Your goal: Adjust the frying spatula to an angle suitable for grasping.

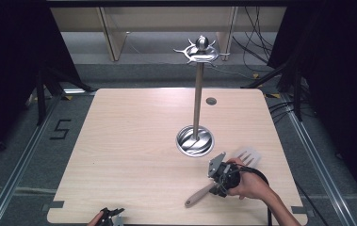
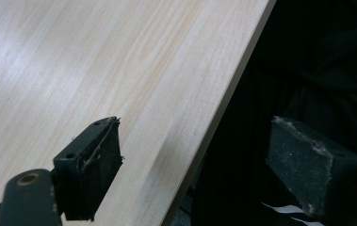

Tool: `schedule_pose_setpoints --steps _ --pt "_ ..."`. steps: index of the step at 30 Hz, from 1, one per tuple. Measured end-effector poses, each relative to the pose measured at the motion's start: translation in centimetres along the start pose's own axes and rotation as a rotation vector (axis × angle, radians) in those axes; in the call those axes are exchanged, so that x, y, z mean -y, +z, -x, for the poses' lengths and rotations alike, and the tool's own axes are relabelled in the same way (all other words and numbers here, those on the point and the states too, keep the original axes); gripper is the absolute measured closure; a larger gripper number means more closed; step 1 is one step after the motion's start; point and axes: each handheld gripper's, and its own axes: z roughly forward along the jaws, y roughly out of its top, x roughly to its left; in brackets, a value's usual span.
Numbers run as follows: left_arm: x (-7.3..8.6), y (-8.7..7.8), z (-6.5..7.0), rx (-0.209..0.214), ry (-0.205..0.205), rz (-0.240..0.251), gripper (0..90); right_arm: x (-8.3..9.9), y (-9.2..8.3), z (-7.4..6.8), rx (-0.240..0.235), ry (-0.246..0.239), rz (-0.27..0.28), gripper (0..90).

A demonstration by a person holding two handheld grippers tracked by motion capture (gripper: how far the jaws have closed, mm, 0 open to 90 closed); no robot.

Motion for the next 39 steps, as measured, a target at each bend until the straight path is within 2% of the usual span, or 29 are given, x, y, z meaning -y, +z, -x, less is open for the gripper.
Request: schedule_pose_setpoints --steps 1,4,5,6,9,10,11,12,13,16,17,20,21,22,23,24,28,29,30,31,32,33,34,36,37,39 --pt "0.0 0.0 0.0 -0.001 0.000 0.003 17.4 -0.1 0.0 -0.1 0.007 0.006 -0.018 45.3" --pt "0.0 0.0 0.0 0.000 0.001 -0.002 17.4 -0.2 0.2 0.0 0.011 -0.005 -0.015 45.8" --pt "0.0 0.0 0.0 0.001 0.003 -0.003 17.4 -0.3 0.4 0.2 -0.002 -0.040 -0.022 46.9" --pt "0.0 0.0 0.0 0.001 0.003 -0.003 17.4 -0.4 0.2 0.0 -0.005 -0.026 -0.041 47.5" --pt "0.0 0.0 -0.1 0.016 0.005 -0.009 17.4 -0.6 0.3 -0.1 -0.007 -0.051 -0.046 48.7" --pt "0.0 0.0 -0.1 0.016 0.005 -0.009 17.4 -0.6 0.3 -0.1 -0.007 -0.051 -0.046 48.7" --pt "0.0 0.1 0.0 0.006 0.002 0.003 17.4 -0.8 0.3 -0.1 -0.008 -0.072 -0.062 50.1" --pt "0.0 0.1 0.0 0.006 0.002 0.003 17.4 -0.8 0.1 -0.3 -0.007 -0.032 -0.092 50.5" --pt "0.0 0.0 0.0 -0.006 0.003 -0.003 17.4 -0.9 0.2 -0.2 -0.002 -0.061 -0.085 50.6" --pt "0.0 -0.1 0.0 -0.009 0.002 -0.002 17.4 -1.2 0.2 -0.1 -0.011 -0.062 -0.104 51.7" --pt "0.0 -0.1 0.0 -0.012 0.003 0.002 17.4 -1.5 0.1 -0.6 0.016 -0.005 -0.159 53.0" --pt "0.0 0.0 0.0 -0.016 0.005 -0.001 17.4 -1.6 0.1 -0.4 -0.009 -0.021 -0.178 54.7" --pt "0.0 -0.1 0.0 0.000 0.004 0.002 17.4 -1.9 0.0 -0.5 -0.019 -0.007 -0.214 57.5" --pt "0.0 -0.1 0.0 0.000 0.004 0.005 17.4 -1.9 0.0 -0.5 -0.019 -0.007 -0.214 57.5" --pt "0.0 -0.1 0.0 -0.001 0.004 0.003 17.4 -1.9 0.1 -0.3 -0.023 -0.073 -0.201 60.2" --pt "0.0 -0.1 0.0 0.000 0.003 0.003 17.4 -1.8 0.0 -0.5 -0.021 -0.036 -0.212 61.7" --pt "0.0 -0.2 0.0 0.000 0.005 0.005 17.4 -1.8 -0.2 -0.7 -0.035 -0.032 -0.241 66.8" --pt "0.0 -0.1 0.0 -0.005 0.005 0.005 17.4 -1.8 -0.1 -0.6 -0.032 -0.077 -0.241 67.5" --pt "0.0 -0.1 0.0 -0.010 0.005 0.001 17.4 -1.8 -0.1 -0.5 -0.016 -0.088 -0.243 69.0" --pt "0.0 -0.1 0.1 -0.010 0.005 0.002 17.4 -1.8 -0.2 -0.6 -0.025 -0.052 -0.260 69.8" --pt "0.0 -0.1 0.1 -0.010 0.005 0.002 17.4 -1.9 -0.3 -0.7 -0.020 -0.045 -0.272 70.3" --pt "0.0 -0.1 0.1 -0.004 0.002 0.003 17.4 -1.9 -0.3 -0.7 -0.020 -0.045 -0.272 70.3" --pt "0.0 -0.1 0.0 -0.008 0.005 0.003 17.4 -1.9 -0.1 -0.2 -0.045 -0.083 -0.261 71.2" --pt "0.0 -0.1 0.0 -0.008 0.003 0.002 17.4 -1.9 -0.1 -0.2 -0.037 -0.071 -0.269 72.2" --pt "0.0 -0.1 0.0 -0.007 0.003 0.003 17.4 -1.9 -0.3 -0.4 -0.011 -0.040 -0.289 73.8" --pt "0.0 -0.1 0.0 0.002 0.004 -0.002 17.4 -1.9 -0.3 -0.4 -0.012 -0.036 -0.296 75.0"
